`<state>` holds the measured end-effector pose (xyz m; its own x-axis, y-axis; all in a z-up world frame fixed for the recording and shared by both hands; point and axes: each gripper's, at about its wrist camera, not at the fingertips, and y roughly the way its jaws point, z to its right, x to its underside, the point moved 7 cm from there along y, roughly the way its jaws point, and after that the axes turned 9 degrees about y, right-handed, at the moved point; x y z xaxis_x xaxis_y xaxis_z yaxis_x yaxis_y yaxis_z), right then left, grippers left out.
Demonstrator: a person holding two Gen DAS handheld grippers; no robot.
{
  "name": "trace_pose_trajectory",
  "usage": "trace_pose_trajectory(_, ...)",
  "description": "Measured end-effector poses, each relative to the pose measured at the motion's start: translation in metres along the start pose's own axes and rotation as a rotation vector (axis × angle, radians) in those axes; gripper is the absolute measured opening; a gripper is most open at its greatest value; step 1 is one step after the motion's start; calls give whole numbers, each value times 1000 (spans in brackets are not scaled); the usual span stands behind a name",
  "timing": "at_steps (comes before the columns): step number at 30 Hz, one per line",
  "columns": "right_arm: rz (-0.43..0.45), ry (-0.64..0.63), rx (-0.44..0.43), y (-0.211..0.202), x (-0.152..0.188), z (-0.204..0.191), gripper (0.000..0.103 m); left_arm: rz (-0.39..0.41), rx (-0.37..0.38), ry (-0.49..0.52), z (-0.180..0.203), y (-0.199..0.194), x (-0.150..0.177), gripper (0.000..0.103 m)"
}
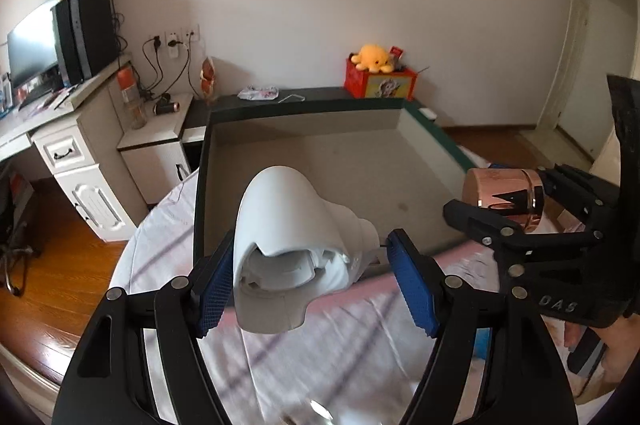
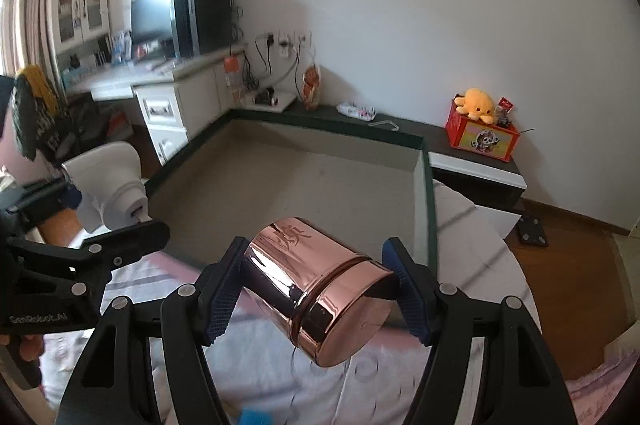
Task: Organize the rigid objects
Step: 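Lower both held items into the pink box and open both tools, then withdraw both tools from the box back over the bed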
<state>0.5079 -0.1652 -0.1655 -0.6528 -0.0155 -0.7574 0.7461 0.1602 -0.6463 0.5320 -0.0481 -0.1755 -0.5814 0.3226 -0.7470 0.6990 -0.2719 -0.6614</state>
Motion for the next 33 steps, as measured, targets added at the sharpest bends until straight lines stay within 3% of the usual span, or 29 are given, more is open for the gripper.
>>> trace_pose_trajectory(5,-81,-5,-15,40,1,-2,70,-66,-21,-13,-12,34,2,74)
trace_pose_trajectory(11,-136,19,-37,53,-1,1,70,-112,-35,-47,-22,55,12,75)
trace_pose_trajectory(16,-122,39,-28,48,-5,8,82,-113,-53,-44,-19,53,13,79)
trace_pose_trajectory(22,-74,57,-12,13,-6,12,89,-27,-116,-52,-17,6,13,102)
trace_pose_trajectory(27,5,59,-19,-34,-6,6,90,60,-177,-57,-14,-52,19,103)
trace_pose_trajectory(33,172,53,-17,-111,5,-11,90,156,-229,-92,-2,-126,43,103)
